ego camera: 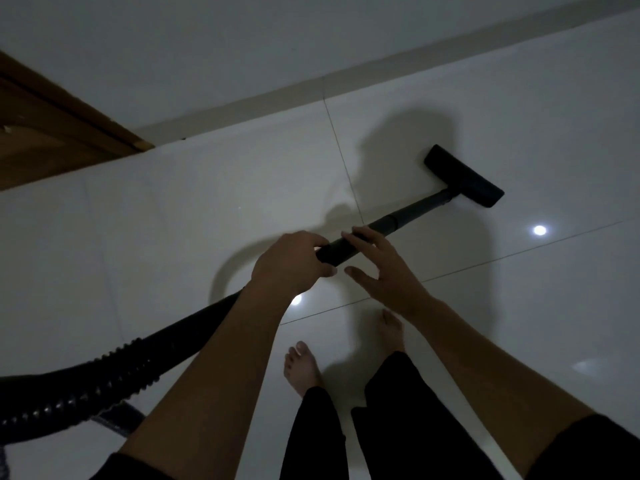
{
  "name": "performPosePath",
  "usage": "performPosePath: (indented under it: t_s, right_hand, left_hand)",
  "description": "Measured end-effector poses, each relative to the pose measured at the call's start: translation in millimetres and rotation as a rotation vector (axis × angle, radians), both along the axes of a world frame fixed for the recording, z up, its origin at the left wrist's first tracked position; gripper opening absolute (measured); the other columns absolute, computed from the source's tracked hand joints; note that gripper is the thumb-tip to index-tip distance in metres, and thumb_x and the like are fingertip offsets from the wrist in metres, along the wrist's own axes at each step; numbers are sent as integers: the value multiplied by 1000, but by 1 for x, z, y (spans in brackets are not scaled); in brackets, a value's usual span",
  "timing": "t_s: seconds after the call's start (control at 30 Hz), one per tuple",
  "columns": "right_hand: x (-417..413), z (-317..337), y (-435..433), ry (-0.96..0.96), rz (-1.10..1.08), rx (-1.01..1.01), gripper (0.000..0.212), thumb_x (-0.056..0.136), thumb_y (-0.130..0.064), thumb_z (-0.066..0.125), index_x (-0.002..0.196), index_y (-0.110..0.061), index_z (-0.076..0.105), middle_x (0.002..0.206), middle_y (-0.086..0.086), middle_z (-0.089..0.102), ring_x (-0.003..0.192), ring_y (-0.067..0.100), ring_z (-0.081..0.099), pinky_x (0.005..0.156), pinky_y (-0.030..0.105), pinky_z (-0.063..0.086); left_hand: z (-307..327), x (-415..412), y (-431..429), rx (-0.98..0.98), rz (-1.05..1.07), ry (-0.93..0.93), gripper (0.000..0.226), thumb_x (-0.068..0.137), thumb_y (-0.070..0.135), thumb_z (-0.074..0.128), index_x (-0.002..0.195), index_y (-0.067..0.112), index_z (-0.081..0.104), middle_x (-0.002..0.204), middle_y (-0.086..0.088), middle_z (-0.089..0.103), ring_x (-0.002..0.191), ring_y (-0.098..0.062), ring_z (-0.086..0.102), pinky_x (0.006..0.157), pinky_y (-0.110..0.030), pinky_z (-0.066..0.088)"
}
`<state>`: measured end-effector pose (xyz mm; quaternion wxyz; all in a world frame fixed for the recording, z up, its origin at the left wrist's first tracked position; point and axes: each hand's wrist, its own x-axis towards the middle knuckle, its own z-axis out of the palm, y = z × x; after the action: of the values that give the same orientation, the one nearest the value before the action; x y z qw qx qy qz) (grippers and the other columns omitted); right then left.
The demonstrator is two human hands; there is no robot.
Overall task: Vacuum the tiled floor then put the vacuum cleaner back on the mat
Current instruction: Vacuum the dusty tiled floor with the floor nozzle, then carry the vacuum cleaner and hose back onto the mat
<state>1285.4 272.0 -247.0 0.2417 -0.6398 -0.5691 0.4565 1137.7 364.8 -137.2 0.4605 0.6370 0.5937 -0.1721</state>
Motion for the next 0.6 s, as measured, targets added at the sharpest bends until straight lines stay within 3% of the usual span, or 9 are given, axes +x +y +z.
performPosePath:
  t_s: [0.1,0.2,0.43,0.6]
  right_hand:
    - [4,-9,14,31,117,104,60,84,-27,69,139,-18,48,141,5,46,131,10,38,114,44,34]
    - [-1,-25,22,49,232,194,54,84,-38,59,134,-17,54,128,-7,51,121,5,46,105,54,42]
    - [-2,-52,21,16,336,364,48,85,-38,55,125,-13,64,116,3,63,107,13,52,95,34,45]
    - [-18,-78,24,50,279,441,44,87,-36,56,126,-15,62,118,2,62,108,15,56,94,43,46]
  left_hand:
    - [-2,-8,-6,34,7,33,48,81,31,71,127,29,58,114,-1,63,94,-19,60,80,-33,48]
    - [-6,-13,-17,126,14,111,41,83,31,69,123,31,61,114,2,65,102,-19,60,75,-28,42]
    - [-27,-15,-51,335,-15,269,28,89,36,60,117,36,63,108,5,68,97,-16,61,68,-25,33]
    - [-48,-24,-55,497,-73,354,24,91,34,58,113,31,66,104,3,68,95,-18,62,73,-27,34]
